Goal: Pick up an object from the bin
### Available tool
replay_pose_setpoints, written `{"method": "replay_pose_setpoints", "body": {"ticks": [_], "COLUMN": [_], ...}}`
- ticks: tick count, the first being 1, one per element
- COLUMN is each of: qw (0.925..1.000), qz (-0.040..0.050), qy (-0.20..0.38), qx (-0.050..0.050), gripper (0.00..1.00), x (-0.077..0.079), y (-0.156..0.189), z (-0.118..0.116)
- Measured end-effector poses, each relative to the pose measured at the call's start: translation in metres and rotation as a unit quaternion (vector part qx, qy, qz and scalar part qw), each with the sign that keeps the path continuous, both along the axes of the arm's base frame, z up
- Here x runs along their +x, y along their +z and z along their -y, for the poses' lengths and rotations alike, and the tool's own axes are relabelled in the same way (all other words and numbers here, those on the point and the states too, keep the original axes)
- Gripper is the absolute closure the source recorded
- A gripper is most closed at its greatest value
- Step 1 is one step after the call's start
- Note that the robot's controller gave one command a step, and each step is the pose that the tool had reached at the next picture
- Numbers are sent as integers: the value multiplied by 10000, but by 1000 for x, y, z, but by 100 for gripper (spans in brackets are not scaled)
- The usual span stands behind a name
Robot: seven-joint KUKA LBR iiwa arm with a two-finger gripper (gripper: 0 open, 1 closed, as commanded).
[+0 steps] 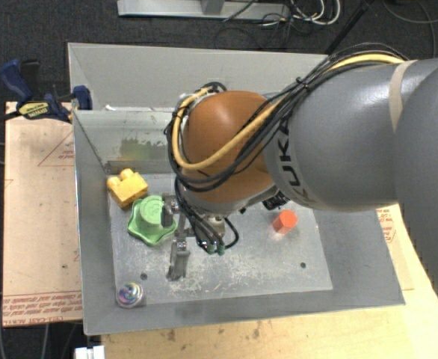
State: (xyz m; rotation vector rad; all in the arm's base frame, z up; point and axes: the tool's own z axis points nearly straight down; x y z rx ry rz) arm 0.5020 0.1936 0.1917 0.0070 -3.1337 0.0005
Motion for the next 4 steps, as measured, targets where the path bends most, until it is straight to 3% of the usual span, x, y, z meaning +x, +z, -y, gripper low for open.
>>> {"method": "replay_pose_setpoints", "body": {"ticks": [1,2,3,4], "qw": [9993,9959,9992,9992], "qz": [109,76,35,69], "qy": [-352,-896,-402,-404], "qx": [32,21,11,18], "gripper": [0,0,0,100], "x": [73,78,129,131], "y": [-98,-35,-124,-119], "z": [26,5,2,2]}}
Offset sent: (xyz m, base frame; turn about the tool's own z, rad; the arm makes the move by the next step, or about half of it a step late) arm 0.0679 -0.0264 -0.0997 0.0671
